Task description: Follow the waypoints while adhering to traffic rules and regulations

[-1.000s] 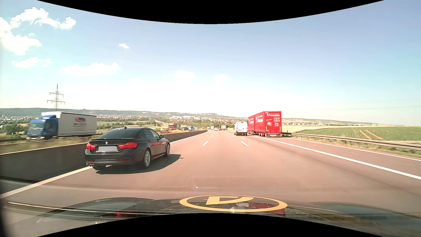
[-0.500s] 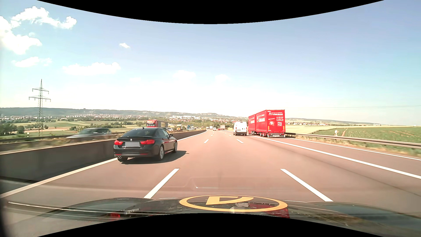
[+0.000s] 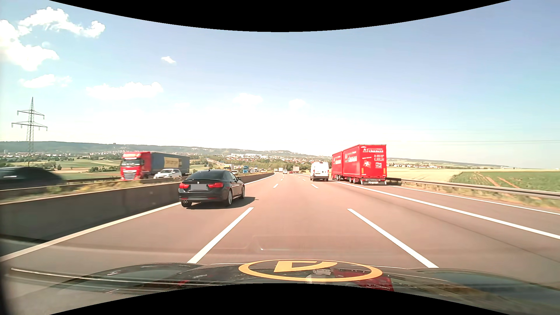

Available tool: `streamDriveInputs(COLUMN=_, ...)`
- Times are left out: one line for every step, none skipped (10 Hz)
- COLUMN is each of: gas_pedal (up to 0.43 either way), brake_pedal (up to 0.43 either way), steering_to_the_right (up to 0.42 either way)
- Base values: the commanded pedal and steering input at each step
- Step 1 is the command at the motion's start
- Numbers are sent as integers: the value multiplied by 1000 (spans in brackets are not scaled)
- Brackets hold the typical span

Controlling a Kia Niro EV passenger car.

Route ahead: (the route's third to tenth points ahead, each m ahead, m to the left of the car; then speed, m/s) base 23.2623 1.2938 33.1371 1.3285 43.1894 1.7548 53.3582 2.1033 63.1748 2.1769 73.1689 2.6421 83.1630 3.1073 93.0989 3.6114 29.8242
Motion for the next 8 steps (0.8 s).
streamDriveInputs(gas_pedal=169, brake_pedal=0, steering_to_the_right=-3)
streamDriveInputs(gas_pedal=169, brake_pedal=0, steering_to_the_right=-3)
streamDriveInputs(gas_pedal=169, brake_pedal=0, steering_to_the_right=-3)
streamDriveInputs(gas_pedal=169, brake_pedal=0, steering_to_the_right=-5)
streamDriveInputs(gas_pedal=169, brake_pedal=0, steering_to_the_right=-5)
streamDriveInputs(gas_pedal=169, brake_pedal=0, steering_to_the_right=-5)
streamDriveInputs(gas_pedal=169, brake_pedal=0, steering_to_the_right=-5)
streamDriveInputs(gas_pedal=169, brake_pedal=0, steering_to_the_right=-5)
